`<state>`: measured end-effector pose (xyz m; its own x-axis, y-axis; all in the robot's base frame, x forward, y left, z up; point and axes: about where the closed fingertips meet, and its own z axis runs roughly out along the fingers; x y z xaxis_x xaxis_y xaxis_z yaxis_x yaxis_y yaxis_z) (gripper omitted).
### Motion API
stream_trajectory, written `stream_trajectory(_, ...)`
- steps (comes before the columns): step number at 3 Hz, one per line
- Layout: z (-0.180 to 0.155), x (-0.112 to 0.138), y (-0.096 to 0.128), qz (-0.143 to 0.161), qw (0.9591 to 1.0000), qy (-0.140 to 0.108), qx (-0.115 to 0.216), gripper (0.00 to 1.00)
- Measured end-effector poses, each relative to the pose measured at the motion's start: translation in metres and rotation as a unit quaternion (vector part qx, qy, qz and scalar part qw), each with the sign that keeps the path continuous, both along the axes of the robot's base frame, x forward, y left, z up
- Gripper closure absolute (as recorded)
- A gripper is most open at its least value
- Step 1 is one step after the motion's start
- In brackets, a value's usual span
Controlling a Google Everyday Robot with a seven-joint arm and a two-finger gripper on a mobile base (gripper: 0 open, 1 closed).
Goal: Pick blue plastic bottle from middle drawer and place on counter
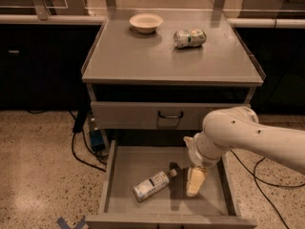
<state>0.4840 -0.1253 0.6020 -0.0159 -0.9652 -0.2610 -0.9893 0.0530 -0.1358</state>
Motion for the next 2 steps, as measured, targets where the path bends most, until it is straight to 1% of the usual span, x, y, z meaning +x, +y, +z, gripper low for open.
stream_trajectory(1, -0.014, 0.004, 0.004, 0.011, 0.9999, 0.005, 0.001, 0.00)
stream_trajectory(2, -0.043, 0.020, 0.023, 0.039, 0.9992, 0.009, 0.001, 0.00)
